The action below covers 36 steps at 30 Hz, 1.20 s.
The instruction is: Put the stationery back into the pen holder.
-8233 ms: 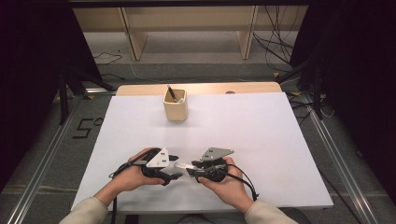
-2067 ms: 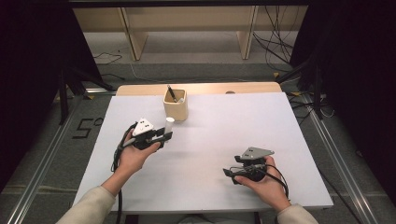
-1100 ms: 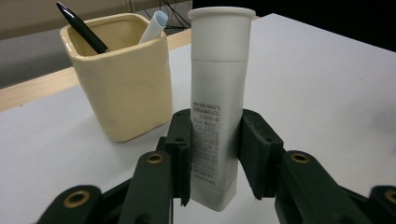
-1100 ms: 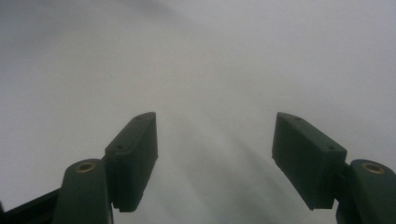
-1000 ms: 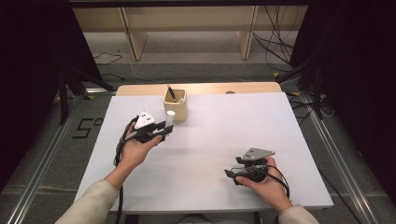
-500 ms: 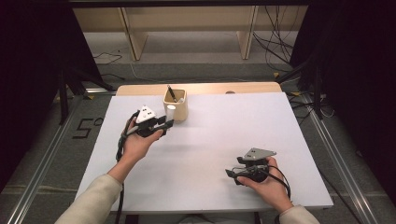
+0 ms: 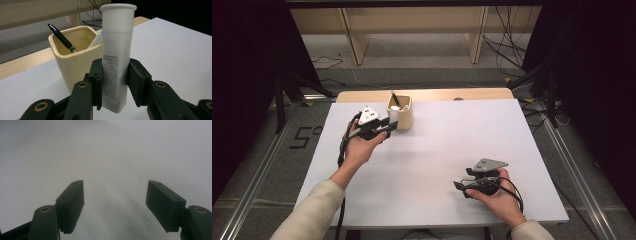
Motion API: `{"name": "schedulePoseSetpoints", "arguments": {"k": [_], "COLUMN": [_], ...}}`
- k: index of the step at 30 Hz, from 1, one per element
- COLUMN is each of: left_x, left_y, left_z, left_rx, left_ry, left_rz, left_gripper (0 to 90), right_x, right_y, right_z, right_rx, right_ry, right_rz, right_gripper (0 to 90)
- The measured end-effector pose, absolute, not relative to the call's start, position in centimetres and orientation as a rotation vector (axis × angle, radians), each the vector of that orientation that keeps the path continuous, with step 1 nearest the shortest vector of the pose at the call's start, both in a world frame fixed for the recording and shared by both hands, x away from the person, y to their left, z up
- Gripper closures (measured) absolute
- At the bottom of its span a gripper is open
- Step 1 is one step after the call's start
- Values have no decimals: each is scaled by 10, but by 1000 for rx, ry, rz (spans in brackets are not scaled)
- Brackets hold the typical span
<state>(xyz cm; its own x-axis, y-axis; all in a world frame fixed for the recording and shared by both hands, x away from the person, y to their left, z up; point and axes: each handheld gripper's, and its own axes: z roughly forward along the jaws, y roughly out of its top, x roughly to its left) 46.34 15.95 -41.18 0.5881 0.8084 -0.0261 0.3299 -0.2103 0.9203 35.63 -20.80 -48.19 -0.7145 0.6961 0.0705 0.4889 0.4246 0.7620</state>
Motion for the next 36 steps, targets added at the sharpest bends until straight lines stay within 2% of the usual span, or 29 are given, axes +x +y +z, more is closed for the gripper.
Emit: {"name": "schedulePoseSetpoints", "arguments": {"k": [36], "left_x": [492], "left_y": [153], "left_z": [-394], "left_rx": [1765], "left_ry": [949], "left_rz": [610], "left_gripper": [667], "right_x": [357], "right_y": [-209], "right_z": [-481], "right_rx": [1037], "right_ry": [2418], "right_rz": [1176], "right_gripper": [315]}}
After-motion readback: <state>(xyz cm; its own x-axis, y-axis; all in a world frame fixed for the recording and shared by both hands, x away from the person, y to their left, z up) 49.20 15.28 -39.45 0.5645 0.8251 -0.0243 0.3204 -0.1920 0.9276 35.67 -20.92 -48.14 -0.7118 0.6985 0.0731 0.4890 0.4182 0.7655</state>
